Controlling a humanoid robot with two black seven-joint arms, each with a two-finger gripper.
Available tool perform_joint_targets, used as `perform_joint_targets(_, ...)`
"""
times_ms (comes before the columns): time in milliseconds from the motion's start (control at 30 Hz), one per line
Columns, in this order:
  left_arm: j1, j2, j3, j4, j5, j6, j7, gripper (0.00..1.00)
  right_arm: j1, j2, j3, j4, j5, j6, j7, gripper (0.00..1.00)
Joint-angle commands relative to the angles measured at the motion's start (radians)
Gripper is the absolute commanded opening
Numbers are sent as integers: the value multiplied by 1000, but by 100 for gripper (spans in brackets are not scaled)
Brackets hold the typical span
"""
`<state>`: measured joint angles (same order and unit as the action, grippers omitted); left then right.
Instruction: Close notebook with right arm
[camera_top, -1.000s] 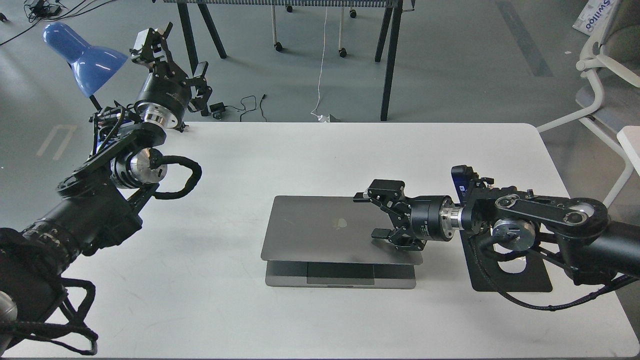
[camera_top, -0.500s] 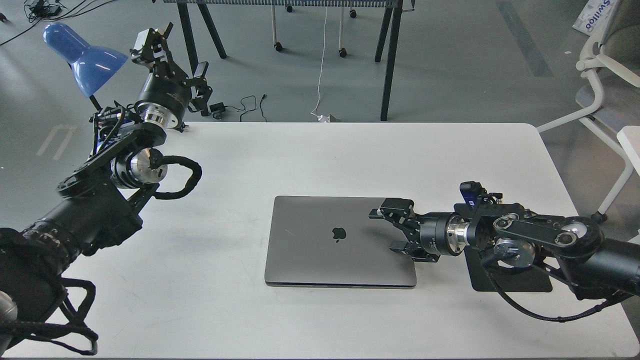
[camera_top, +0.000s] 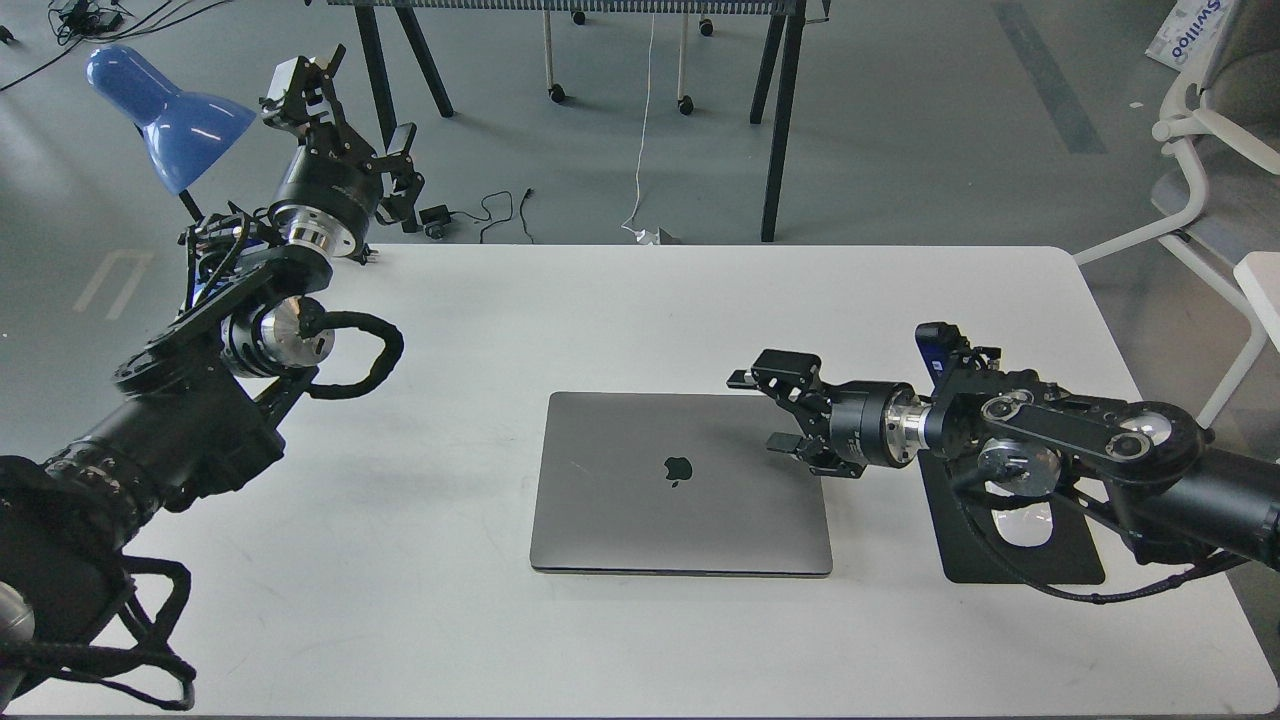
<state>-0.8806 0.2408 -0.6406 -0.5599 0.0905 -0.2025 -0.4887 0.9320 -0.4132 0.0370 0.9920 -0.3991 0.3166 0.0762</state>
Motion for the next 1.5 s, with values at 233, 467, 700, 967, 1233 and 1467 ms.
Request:
perform_joint_targets(233, 0, -1, -1, 0, 0, 0, 0, 100, 94, 16, 555, -392, 17, 30, 1, 100)
perform_joint_targets(467, 0, -1, 1, 0, 0, 0, 0, 100, 73, 37, 791, -395, 164, 116, 2, 100)
perform_joint_targets(700, 0, -1, -1, 0, 0, 0, 0, 100, 33, 36, 836, -391, 295, 172, 16, 100)
perform_joint_targets(967, 0, -1, 1, 0, 0, 0, 0, 100, -73, 53, 965, -386, 298, 172, 16, 100)
perform_joint_targets(1233, 0, -1, 1, 0, 0, 0, 0, 100, -105, 74, 965, -331, 298, 172, 24, 100)
perform_joint_targets(1467, 0, -1, 1, 0, 0, 0, 0, 100, -105, 76, 952, -314, 296, 172, 24, 100)
